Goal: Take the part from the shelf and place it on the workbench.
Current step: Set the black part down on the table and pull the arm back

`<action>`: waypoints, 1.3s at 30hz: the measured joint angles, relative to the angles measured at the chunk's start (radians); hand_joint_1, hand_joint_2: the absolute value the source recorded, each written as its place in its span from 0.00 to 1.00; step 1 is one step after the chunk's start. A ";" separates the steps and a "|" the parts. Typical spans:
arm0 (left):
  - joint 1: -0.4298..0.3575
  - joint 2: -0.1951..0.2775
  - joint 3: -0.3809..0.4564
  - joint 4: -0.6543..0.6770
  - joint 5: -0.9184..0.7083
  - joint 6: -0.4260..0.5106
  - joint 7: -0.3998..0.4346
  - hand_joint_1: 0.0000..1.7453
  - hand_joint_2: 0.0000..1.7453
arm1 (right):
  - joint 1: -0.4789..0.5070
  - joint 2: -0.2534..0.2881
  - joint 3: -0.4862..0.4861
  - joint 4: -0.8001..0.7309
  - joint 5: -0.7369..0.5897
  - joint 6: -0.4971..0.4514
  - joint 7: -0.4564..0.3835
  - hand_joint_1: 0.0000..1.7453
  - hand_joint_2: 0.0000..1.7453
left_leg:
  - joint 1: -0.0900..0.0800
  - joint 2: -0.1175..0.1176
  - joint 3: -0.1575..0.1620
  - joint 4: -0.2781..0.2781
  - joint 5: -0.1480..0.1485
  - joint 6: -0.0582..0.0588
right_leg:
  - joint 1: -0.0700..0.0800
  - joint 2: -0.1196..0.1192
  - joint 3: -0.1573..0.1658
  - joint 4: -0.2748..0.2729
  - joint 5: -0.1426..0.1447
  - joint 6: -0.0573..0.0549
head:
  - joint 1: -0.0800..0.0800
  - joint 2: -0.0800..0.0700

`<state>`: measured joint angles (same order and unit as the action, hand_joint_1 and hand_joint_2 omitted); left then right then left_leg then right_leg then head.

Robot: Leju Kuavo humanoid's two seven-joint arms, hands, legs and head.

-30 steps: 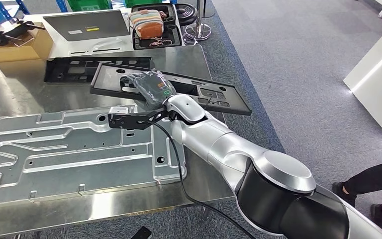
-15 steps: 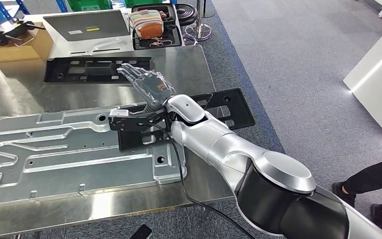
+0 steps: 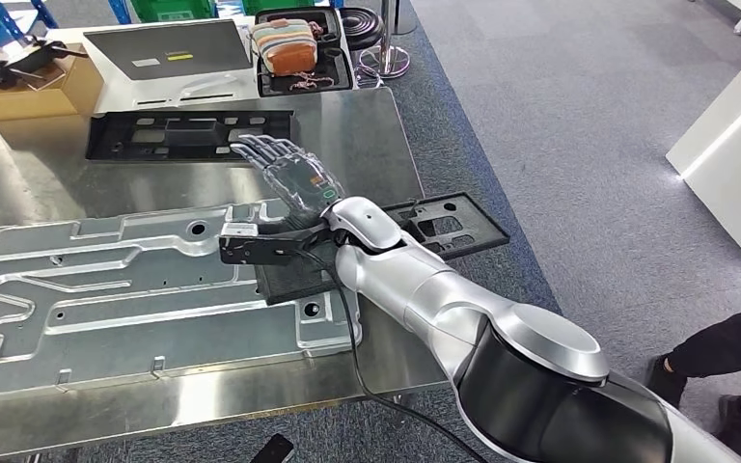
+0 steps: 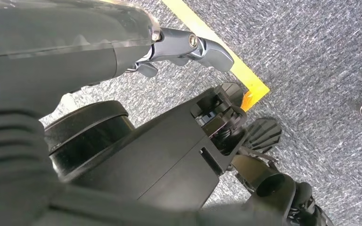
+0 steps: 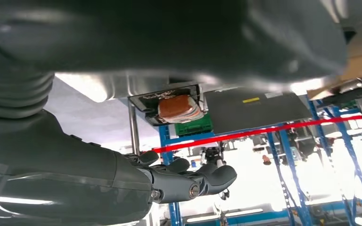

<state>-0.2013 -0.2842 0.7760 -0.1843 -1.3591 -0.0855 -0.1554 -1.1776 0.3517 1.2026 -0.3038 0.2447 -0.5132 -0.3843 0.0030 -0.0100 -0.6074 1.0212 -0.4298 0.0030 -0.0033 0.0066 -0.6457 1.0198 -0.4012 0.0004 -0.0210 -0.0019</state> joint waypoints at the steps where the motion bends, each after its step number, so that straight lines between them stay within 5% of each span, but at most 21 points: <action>1: 0.000 0.000 0.000 0.000 0.003 0.001 0.000 0.00 0.00 | 0.006 0.000 -0.008 0.000 0.001 -0.007 -0.009 0.00 0.00 | 0.000 0.000 0.000 0.000 0.000 0.000 | 0.000 0.000 0.000 0.000 0.000 0.000 | 0.000 0.000; 9: 0.000 0.001 0.010 0.000 0.035 0.015 0.009 0.00 0.00 | 0.099 0.002 -0.017 -0.054 0.137 -0.027 0.020 0.00 0.00 | 0.000 0.000 0.000 0.000 0.000 0.000 | 0.000 0.000 0.000 0.000 0.000 0.000 | 0.000 0.000; 21: 0.008 0.014 0.025 0.000 0.044 0.022 0.009 0.00 0.00 | 0.150 0.005 0.062 -0.186 0.354 0.076 0.176 0.00 0.00 | 0.000 0.000 0.000 0.000 0.000 0.000 | 0.000 0.000 0.000 0.000 0.000 0.000 | 0.000 0.000; 39: 0.006 0.028 0.027 0.000 0.047 0.026 0.014 0.00 0.00 | 0.245 0.010 0.065 -0.347 0.635 0.135 0.174 0.00 0.00 | 0.000 0.000 0.000 0.000 0.000 0.000 | 0.000 0.000 0.001 0.000 0.000 0.001 | 0.000 0.000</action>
<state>-0.1951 -0.2564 0.8035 -0.1843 -1.3122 -0.0597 -0.1416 -0.9329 0.3616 1.2674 -0.6512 0.8797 -0.3781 -0.2099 0.0028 -0.0100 -0.6077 1.0215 -0.4302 0.0033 -0.0035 0.0066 -0.6450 1.0193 -0.4013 0.0011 -0.0210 -0.0019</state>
